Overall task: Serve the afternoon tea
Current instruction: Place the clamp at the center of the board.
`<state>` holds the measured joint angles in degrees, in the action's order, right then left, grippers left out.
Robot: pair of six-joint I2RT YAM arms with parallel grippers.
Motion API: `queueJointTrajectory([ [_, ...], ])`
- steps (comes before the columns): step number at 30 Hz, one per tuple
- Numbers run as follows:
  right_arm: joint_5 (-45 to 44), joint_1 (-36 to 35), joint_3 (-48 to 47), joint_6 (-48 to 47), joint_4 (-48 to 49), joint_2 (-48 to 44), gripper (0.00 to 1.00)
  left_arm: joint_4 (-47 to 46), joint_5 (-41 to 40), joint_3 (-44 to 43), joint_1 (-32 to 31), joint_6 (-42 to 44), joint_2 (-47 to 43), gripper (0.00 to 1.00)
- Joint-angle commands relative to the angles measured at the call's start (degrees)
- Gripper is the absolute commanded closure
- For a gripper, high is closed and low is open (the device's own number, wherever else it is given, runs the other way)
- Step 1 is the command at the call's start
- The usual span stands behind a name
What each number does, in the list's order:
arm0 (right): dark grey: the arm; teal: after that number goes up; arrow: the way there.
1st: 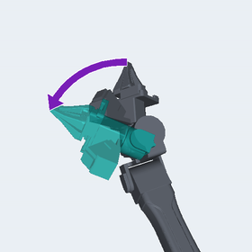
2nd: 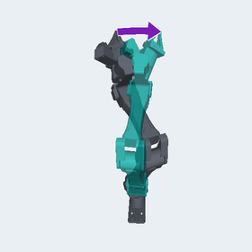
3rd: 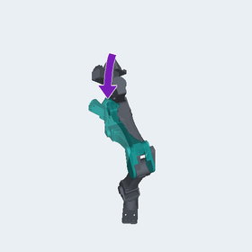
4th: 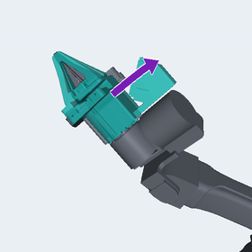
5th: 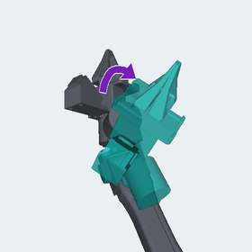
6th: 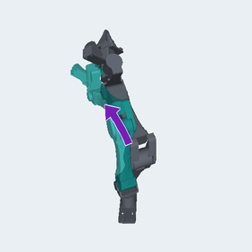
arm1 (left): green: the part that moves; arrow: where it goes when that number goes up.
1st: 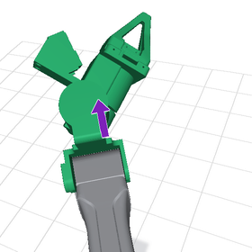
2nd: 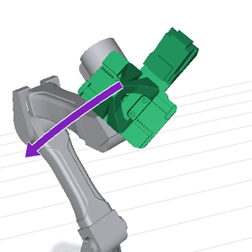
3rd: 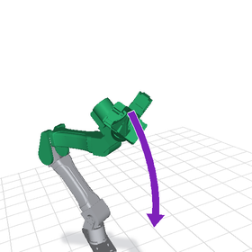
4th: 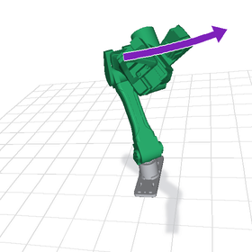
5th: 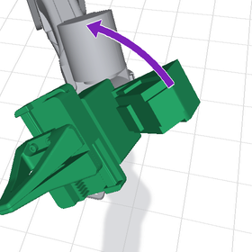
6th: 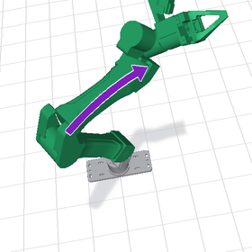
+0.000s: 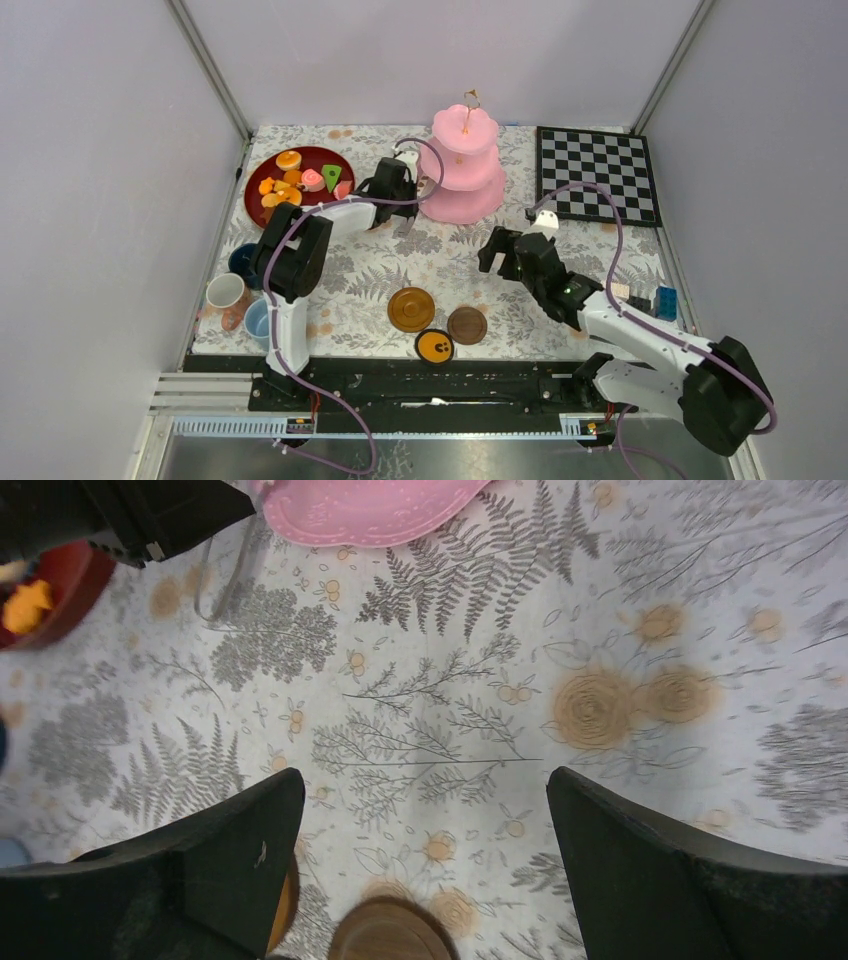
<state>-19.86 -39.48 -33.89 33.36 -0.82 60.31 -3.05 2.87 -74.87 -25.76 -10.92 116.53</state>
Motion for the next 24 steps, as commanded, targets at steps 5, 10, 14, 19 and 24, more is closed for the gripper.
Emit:
queueJointTrajectory([
  [5,6.51,2.60,7.53,18.11,36.51,10.15,0.11,0.67,2.87,-0.81,0.27,-2.35,-5.64,0.99],
  [10,3.99,3.06,5.05,25.64,49.86,22.74,0.26,1.68,5.30,-1.43,0.36,-3.87,-6.40,1.00],
  [14,8.76,4.15,1.24,31.19,61.84,35.40,0.38,2.64,6.20,-1.23,0.45,-4.02,-8.01,1.00],
  [19,18.28,7.29,-4.90,35.05,72.70,48.06,0.50,4.79,7.19,-1.03,0.45,-4.92,-9.25,1.00],
  [24,22.50,7.95,-8.76,34.18,73.03,53.42,0.39,5.66,7.11,-0.05,0.37,-5.34,-11.01,1.00],
])
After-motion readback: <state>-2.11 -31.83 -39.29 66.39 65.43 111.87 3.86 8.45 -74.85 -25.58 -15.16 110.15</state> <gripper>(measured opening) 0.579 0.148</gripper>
